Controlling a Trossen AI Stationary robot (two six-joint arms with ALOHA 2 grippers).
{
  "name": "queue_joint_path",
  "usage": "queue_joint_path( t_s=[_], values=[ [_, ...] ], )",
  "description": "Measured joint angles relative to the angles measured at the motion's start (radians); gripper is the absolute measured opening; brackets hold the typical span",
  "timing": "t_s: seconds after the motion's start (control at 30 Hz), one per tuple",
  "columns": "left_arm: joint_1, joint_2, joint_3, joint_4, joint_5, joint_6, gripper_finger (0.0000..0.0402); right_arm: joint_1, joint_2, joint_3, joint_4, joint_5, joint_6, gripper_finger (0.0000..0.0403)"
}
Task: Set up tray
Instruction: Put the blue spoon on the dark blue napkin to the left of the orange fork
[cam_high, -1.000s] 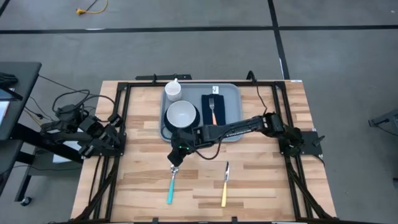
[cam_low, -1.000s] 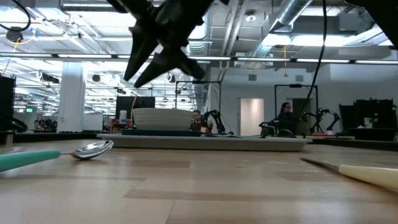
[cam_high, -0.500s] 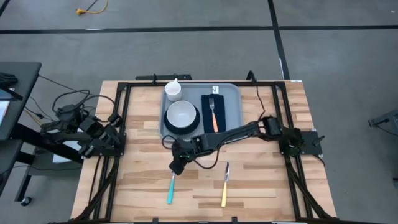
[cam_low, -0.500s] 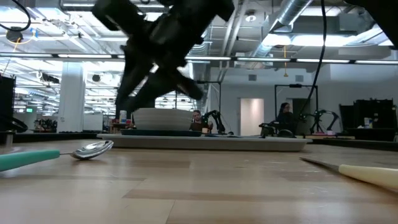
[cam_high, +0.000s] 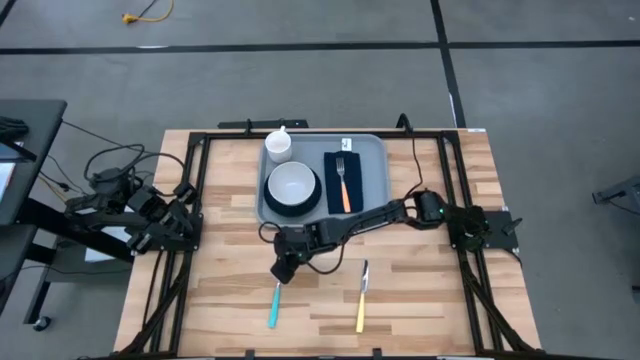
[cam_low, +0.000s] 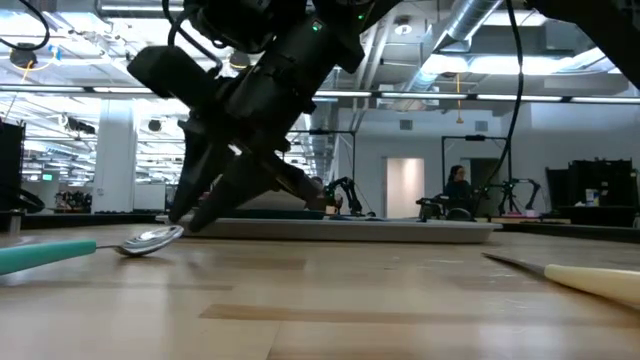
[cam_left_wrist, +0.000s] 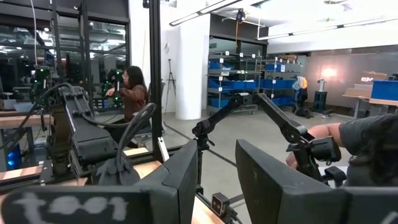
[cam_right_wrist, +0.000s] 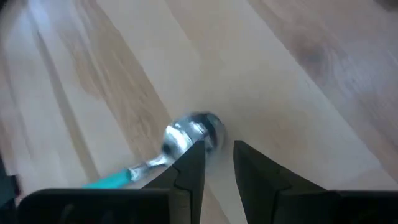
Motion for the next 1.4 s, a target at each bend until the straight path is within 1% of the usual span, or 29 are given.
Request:
queue_joint_path(
  t_s=[0.13, 0.37, 1.3, 1.4],
  values=[
    [0.0, 0.0, 0.0, 0.0, 0.0, 0.0, 0.0098, -0.007, -0.001, 0.0, 0.006, -0.034, -0.008, 0.0077],
    [0.0, 0.0, 0.0, 0.0, 0.0, 0.0, 0.0098, -0.011, 0.019, -0.001, 0.026, -0.058, -0.015, 0.0077],
    [0.0, 0.0, 0.0, 0.0, 0.0, 0.0, 0.0098, -0.018, 0.017, 0.0, 0.048, -0.058, -0.027, 0.0077],
    [0.0, 0.0, 0.0, 0.0, 0.0, 0.0, 0.0098, -0.019, 0.043, 0.002, 0.072, -0.064, -0.022, 0.0077]
  ],
)
